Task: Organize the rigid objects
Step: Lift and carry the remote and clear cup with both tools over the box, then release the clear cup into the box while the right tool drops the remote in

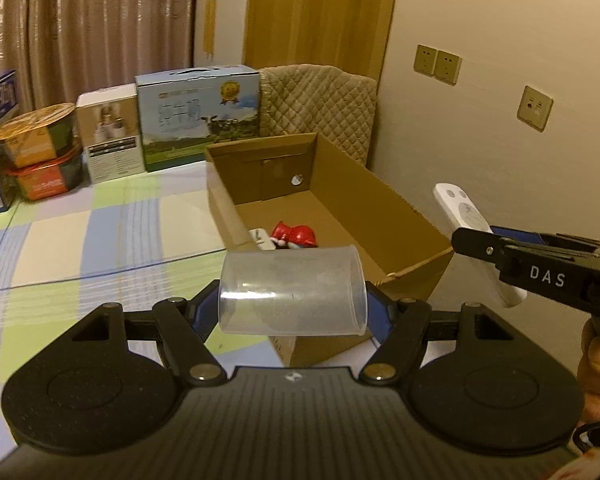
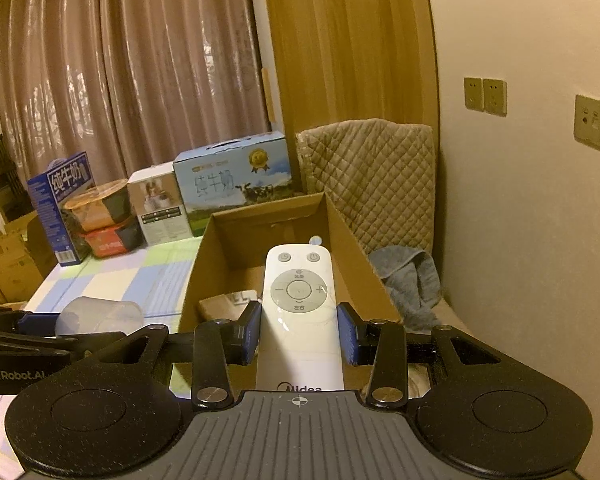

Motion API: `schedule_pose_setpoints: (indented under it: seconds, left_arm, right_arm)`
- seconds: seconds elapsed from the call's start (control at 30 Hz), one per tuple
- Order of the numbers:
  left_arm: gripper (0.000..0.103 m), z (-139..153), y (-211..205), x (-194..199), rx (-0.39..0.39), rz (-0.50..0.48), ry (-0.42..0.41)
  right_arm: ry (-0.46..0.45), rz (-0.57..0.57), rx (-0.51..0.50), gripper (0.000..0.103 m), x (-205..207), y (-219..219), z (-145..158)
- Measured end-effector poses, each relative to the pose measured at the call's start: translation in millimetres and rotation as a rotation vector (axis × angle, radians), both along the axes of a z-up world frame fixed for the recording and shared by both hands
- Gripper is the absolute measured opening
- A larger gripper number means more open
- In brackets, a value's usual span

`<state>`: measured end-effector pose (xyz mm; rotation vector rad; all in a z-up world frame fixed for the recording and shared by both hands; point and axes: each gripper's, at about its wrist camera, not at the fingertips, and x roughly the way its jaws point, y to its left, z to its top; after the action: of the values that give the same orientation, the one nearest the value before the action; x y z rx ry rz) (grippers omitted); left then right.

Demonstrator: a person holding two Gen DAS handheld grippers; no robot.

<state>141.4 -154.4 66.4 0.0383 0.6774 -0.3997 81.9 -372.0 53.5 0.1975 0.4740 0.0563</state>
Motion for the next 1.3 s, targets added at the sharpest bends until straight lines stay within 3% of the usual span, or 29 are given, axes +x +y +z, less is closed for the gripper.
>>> schedule_pose_setpoints:
  seconds: [0.47,0.8,1.3]
  left_arm:
    - [0.068,-7,-26,67,0.035,-0.054,-0.002]
    - [0.068,-16,-44,115,0.087,-0.108,0.011]
    - [0.068,-54,-65,149,0.112,-0.164,0.062]
  right_arm:
    - [0.019,0.037,-0.03,0.037,66,-15,-3]
    - [0.104,0.056,-0.001,0.037,115,-29,-25]
    - [0.147,0.044,0.018,0.037,138,-38,-47]
